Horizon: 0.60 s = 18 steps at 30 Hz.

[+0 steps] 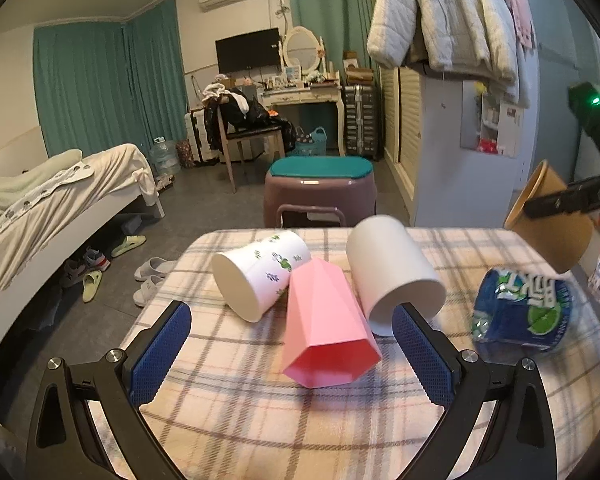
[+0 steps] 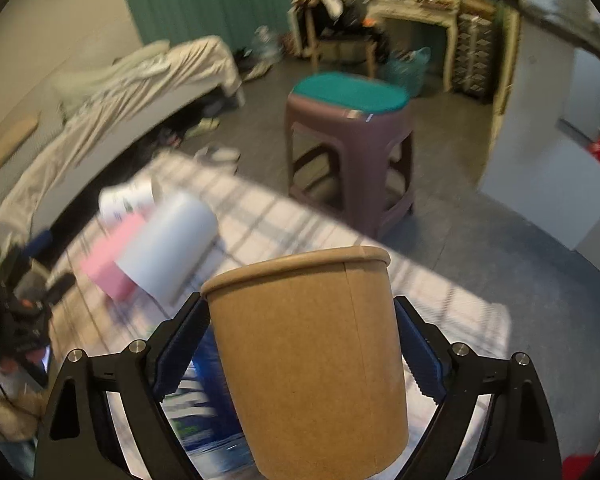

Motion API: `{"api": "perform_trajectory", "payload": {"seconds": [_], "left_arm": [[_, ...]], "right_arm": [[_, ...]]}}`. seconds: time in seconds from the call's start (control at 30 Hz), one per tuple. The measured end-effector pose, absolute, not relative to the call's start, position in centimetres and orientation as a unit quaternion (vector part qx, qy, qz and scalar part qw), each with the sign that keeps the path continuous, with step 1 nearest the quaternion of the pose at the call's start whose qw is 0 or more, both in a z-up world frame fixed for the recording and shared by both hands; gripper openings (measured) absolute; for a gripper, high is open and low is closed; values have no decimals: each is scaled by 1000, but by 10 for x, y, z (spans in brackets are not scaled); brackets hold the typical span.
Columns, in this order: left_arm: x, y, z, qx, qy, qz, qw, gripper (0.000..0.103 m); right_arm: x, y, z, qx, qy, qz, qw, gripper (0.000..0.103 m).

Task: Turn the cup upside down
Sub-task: 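Grasp the brown kraft cup with the right tool and lift it, then carry the brown cup with the right tool toward the left tool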

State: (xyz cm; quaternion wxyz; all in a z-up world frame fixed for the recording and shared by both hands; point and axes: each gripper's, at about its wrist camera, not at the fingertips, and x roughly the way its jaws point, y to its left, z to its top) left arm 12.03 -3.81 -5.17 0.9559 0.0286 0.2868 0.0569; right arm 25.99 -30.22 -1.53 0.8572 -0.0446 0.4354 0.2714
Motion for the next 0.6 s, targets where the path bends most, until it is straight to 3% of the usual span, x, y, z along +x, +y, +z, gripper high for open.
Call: {"api": "perform_trajectory", "payload": {"seconds": [0.27,0.6], "left_arm": [[80,-11,-22,-9,254,46,966,103],[42,33,-27,-21,264,48,963,103]], "right_arm": [[165,-264,42,-30,424,188,886,90],[77,-168,-19,79,448,106,884,90]]}}
